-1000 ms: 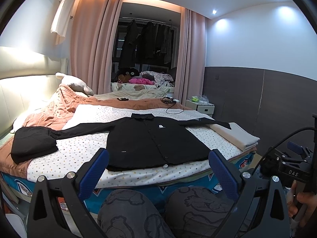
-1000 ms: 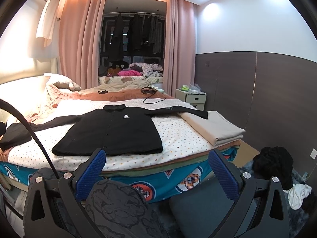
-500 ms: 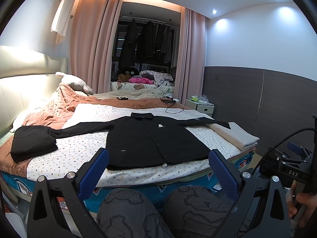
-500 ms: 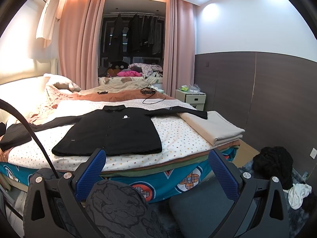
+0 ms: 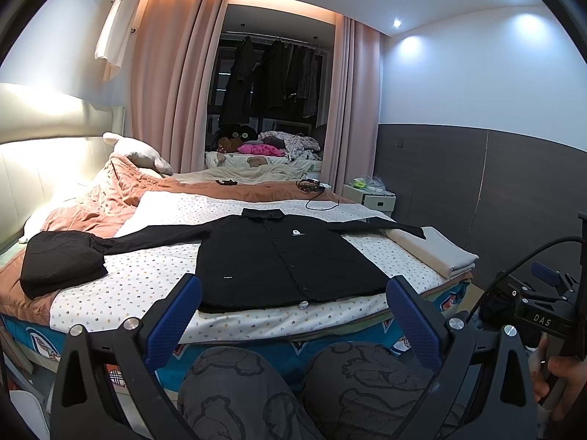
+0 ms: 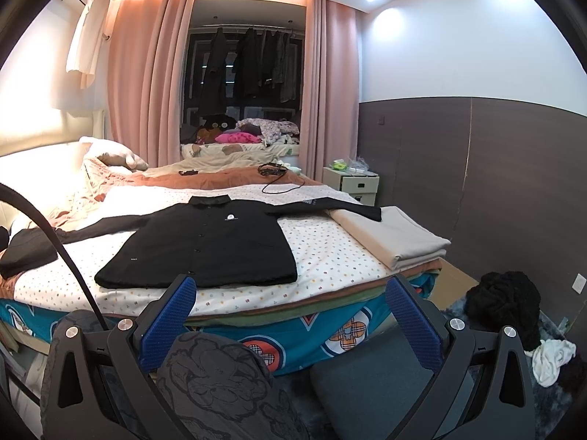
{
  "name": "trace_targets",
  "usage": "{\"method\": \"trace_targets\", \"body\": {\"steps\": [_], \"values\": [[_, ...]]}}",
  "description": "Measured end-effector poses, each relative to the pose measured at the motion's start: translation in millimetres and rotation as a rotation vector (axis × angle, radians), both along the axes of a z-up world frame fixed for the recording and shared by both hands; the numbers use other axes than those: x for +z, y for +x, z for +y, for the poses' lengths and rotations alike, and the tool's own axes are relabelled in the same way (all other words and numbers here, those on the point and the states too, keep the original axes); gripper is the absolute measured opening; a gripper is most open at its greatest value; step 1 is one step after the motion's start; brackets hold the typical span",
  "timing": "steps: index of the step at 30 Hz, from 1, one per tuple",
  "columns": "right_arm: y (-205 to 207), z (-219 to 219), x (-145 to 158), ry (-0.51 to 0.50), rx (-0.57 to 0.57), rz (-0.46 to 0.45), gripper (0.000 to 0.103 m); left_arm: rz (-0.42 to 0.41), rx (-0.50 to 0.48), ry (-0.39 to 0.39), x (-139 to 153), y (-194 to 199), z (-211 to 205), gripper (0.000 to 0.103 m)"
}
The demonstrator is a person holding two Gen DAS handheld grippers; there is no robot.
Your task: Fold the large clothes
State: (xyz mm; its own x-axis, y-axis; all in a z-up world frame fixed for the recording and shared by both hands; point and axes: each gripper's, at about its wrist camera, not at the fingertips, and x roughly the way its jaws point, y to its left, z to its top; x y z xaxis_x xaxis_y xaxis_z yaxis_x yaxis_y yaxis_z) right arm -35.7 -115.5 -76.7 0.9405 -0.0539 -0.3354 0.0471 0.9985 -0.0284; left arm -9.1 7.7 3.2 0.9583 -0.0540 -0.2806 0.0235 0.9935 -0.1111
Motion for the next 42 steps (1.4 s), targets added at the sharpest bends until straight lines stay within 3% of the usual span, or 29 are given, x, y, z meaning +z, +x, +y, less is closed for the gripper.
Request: {"method": "trace_targets", "body": {"steps": [18, 42], "values": [[19.1, 13.5, -2.3, -0.025, -0.014, 0.008, 0.103, -0.004, 0.02, -0.021, -14.8, -3.0, 26.6, 0.103], [144.1, 12.8, -2.5, 0.097, 0.103, 0.033, 0.103, 0.069, 0.199, -0.055, -8.2, 77.0, 99.5, 0.103]]}}
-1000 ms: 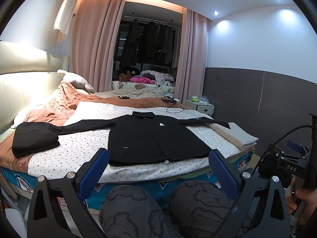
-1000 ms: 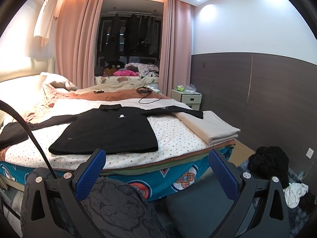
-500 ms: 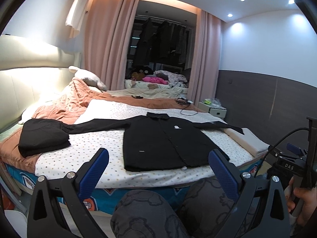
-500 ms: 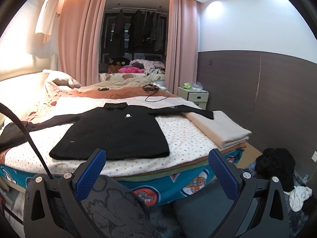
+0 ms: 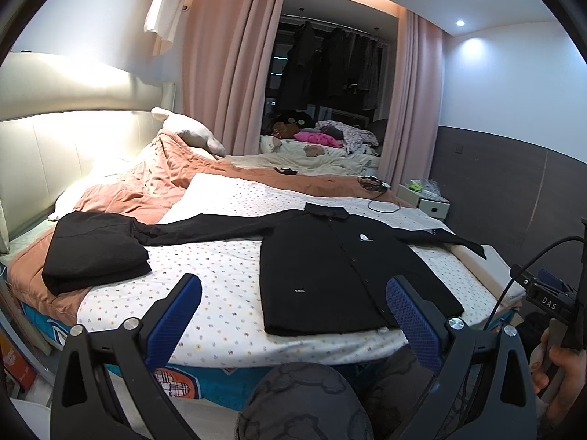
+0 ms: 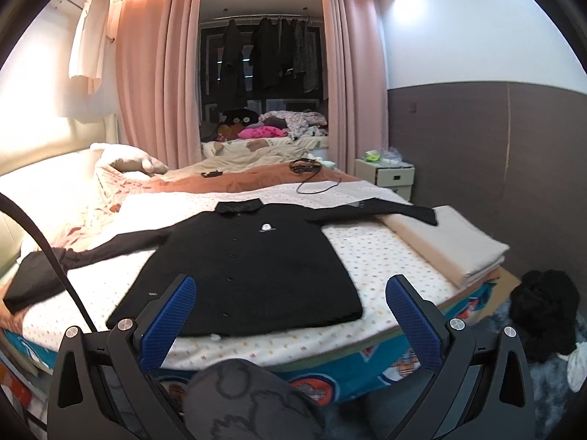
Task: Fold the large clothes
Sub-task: 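Move both tools toward the black shirt, left tool toward its sleeve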
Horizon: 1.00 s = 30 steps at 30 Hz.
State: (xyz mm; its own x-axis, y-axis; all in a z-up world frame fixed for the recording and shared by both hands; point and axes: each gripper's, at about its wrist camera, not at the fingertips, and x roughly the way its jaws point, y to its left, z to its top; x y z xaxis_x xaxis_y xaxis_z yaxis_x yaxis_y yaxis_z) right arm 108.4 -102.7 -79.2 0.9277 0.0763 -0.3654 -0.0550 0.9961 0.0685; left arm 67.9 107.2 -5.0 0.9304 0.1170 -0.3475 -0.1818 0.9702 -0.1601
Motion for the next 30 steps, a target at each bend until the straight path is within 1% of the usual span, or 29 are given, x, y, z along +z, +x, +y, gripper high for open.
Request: {"method": "trace_targets", "body": {"steps": [3, 8, 12, 17, 20, 30], "values": [[12.8, 2.2, 0.9, -0.003, 0.004, 0.001, 0.103, 0.002, 0.015, 0.005, 3.2, 13.3, 8.0, 0.103], [37.8, 0.3, 4.9, 0.022, 0.033, 0.019, 0.103, 0.021, 0.046, 0.003, 8.5, 37.3, 24.3, 0.103], [55.7, 4.2, 6.5, 0.036, 0.082, 0.041, 0.103, 0.054, 0.074, -0.007, 8.3, 56.1, 39.5, 0.103], [89.4, 10.0, 8.5, 0.042, 0.152, 0.078, 0.103, 0.087, 0.124, -0.016, 5.3, 80.4, 64.4, 0.103], [105.3, 5.8, 12.3, 0.05, 0.178, 0.093, 0.103, 0.102, 0.149, -0.029, 4.6, 93.3, 79.8, 0.103], [175.2, 10.4, 19.1, 0.051, 0.274, 0.147, 0.103, 0.162, 0.251, -0.04, -3.1, 134.9, 131.0, 0.103]]}}
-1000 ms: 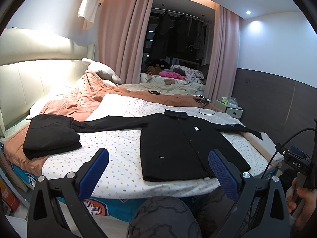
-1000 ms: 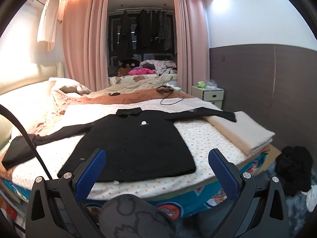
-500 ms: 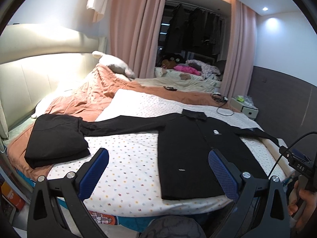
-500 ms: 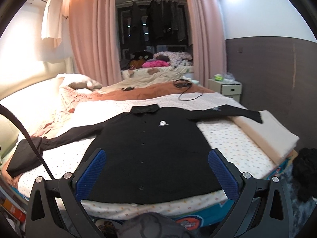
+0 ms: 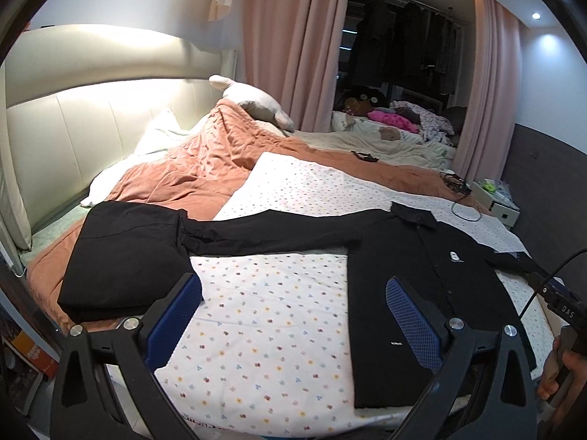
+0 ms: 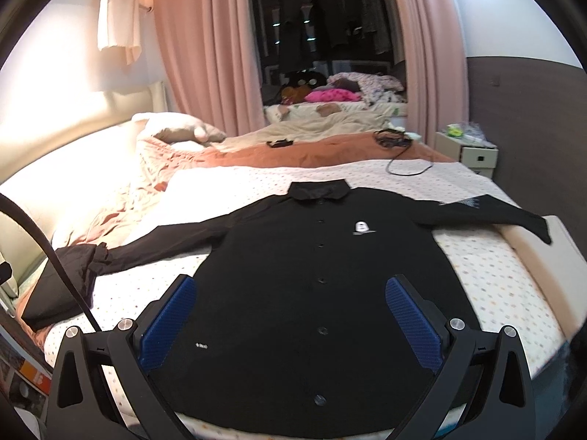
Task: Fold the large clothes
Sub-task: 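Move both tools toward the black shirt, left tool toward its sleeve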
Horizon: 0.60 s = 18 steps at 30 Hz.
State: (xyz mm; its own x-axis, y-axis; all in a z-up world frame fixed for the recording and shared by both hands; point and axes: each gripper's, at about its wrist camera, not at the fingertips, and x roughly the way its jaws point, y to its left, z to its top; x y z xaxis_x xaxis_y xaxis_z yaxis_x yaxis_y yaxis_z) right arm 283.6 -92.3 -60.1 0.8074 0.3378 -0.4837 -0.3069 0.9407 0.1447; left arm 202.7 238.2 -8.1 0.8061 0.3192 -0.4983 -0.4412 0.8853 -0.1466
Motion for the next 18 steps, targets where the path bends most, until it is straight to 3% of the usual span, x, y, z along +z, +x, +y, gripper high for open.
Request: {"method": "trace_targets", "body": {"steps": [8, 18], "values": [[45.7, 0.7, -2.5, 0.028, 0.033, 0.008, 0.103, 0.024, 0.077, -0.043, -7.5, 29.2, 53.4, 0.103], [112.9, 20.3, -9.6, 0.054, 0.099, 0.08, 0.103, 0.084, 0.186, -0.197, -34.4, 61.2, 141.8, 0.103]]}}
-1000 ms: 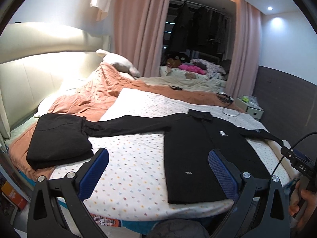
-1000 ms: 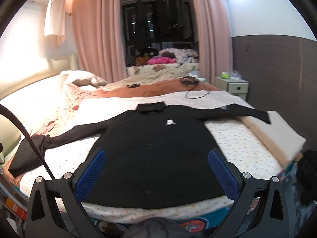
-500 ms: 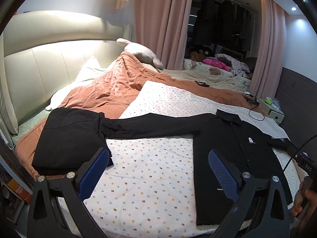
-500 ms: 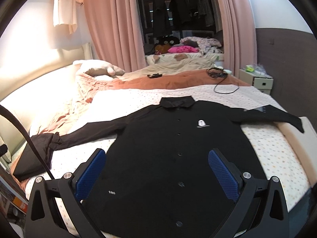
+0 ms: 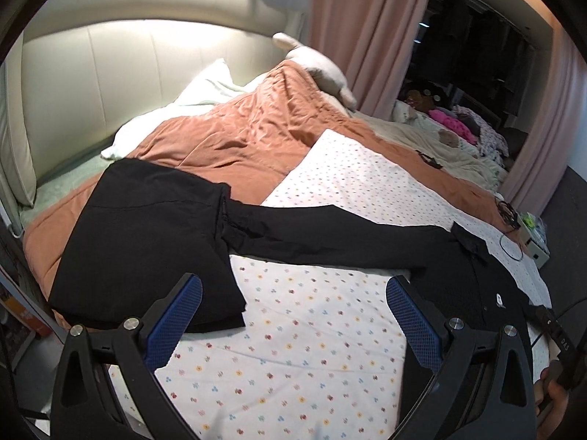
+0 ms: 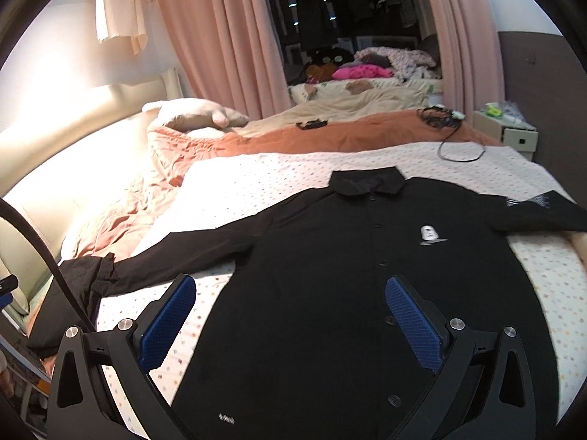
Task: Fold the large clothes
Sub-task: 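Move both tools toward the black shirt, left tool toward its sleeve, then grasp the sleeve cuff with the left gripper and lift it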
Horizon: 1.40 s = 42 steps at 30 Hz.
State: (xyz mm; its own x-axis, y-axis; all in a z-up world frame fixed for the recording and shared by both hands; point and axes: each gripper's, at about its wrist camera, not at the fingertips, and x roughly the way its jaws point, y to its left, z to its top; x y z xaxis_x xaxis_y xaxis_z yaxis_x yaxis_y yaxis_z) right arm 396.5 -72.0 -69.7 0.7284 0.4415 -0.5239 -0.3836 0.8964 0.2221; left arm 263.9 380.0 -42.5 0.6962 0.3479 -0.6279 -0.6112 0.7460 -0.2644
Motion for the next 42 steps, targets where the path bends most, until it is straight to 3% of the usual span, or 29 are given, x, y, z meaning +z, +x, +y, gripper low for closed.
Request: {"method": "trace_targets", "body": {"steps": [4, 16, 21, 27, 35, 37, 39, 41, 42], "values": [[32.3, 11.2, 0.1, 0.025, 0.026, 0.037, 0.103, 0.021, 0.024, -0.056, -12.1, 13.0, 36.4, 0.101], [120.3, 47.1, -22.5, -0.007, 0.15, 0.151, 0.103, 0.071, 0.0, -0.226, -56.3, 81.0, 111.6, 0.078], [152.6, 57.4, -26.1, -0.02, 0.184, 0.202, 0.081, 0.138, -0.018, -0.271, -85.4, 114.2, 132.2, 0.073], [192.4, 63.9, -29.3, -0.001, 0.175, 0.251, 0.064, 0.249, -0.004, -0.266, -115.4, 144.8, 154.2, 0.073], [222.8, 78.9, -43.8, 0.029, 0.182, 0.298, 0.053, 0.401, 0.029, -0.232, -152.7, 166.2, 177.1, 0.072], [227.5, 81.1, -45.7, 0.035, 0.18, 0.303, 0.053, 0.44, 0.035, -0.228, -160.9, 168.5, 179.3, 0.059], [231.2, 82.8, -45.4, 0.046, 0.179, 0.304, 0.053, 0.461, 0.046, -0.227, -164.1, 168.3, 180.4, 0.029], [235.7, 86.2, -46.2, 0.056, 0.183, 0.303, 0.05, 0.466, 0.039, -0.205, -158.4, 167.4, 178.4, 0.013], [236.7, 87.4, -47.6, 0.06, 0.186, 0.305, 0.045, 0.453, 0.022, -0.206, -153.6, 166.4, 176.9, 0.01]]}}
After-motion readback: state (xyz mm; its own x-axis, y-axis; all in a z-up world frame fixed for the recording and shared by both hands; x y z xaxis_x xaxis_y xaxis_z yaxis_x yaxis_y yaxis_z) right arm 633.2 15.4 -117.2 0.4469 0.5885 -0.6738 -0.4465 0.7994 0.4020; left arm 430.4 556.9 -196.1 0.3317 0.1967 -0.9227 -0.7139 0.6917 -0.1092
